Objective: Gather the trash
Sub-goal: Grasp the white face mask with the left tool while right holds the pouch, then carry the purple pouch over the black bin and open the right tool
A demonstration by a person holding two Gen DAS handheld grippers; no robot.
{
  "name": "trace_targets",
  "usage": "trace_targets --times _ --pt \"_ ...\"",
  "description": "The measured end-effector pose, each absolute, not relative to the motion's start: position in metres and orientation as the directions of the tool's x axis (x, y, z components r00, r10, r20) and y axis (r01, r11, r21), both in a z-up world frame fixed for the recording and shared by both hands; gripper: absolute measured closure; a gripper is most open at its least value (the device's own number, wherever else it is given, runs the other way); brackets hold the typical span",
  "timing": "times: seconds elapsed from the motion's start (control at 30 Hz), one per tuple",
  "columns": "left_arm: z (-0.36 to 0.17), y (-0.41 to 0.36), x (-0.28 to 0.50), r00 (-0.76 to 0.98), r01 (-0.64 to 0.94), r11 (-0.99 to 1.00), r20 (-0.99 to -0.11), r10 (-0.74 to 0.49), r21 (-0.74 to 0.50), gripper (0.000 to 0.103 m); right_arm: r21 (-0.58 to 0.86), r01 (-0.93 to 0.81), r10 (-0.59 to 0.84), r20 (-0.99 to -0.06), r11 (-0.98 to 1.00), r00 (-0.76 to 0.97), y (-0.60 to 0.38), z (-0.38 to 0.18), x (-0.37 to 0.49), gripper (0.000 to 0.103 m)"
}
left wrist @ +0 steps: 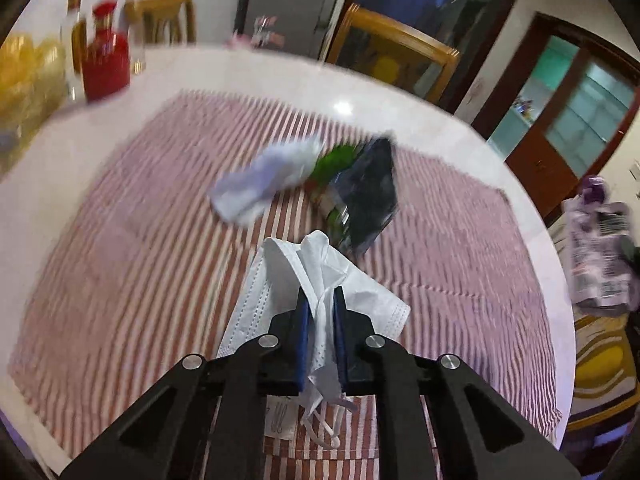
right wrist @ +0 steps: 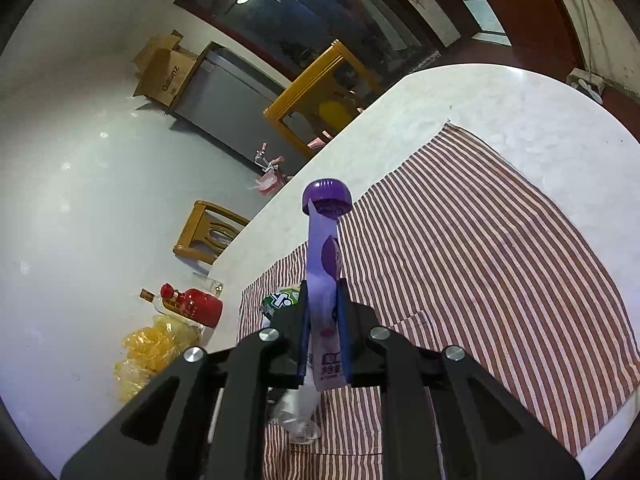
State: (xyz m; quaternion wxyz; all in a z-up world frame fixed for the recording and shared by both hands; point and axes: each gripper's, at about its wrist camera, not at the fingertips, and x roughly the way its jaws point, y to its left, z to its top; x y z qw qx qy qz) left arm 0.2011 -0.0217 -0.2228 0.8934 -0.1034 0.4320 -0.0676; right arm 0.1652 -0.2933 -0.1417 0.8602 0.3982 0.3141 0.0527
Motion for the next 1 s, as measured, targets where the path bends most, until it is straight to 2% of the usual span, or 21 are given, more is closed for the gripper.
trace_targets --times 0.3,0.57,0.73,1.0 --pt "-0.137 -0.025 0.166 0.785 0.137 0.982 -0.590 -0.187 -0.129 0.093 0.721 0.117 0.386 -0.492 0.683 0.780 -0.278 -0.136 0.163 0.090" --pt "-0.079 -0.051 0.132 0.831 0.232 0.971 -0.505 -0.232 -0.065 0.093 0.721 0.120 0.359 -0.473 0.683 0.805 -0.298 -0.127 0.144 0.090" --pt "-0.057 -0.081 0.116 0.837 0.292 0.955 -0.472 -0.276 -0.042 0.093 0.686 0.209 0.224 -0.486 0.697 0.845 -0.358 -0.122 0.109 0.090" --pt "-0.042 -0.161 0.091 0.807 0.430 0.903 -0.447 -0.386 -0.003 0.093 0.565 0.497 -0.118 -0.574 0.658 0.810 -0.493 -0.136 0.021 0.090"
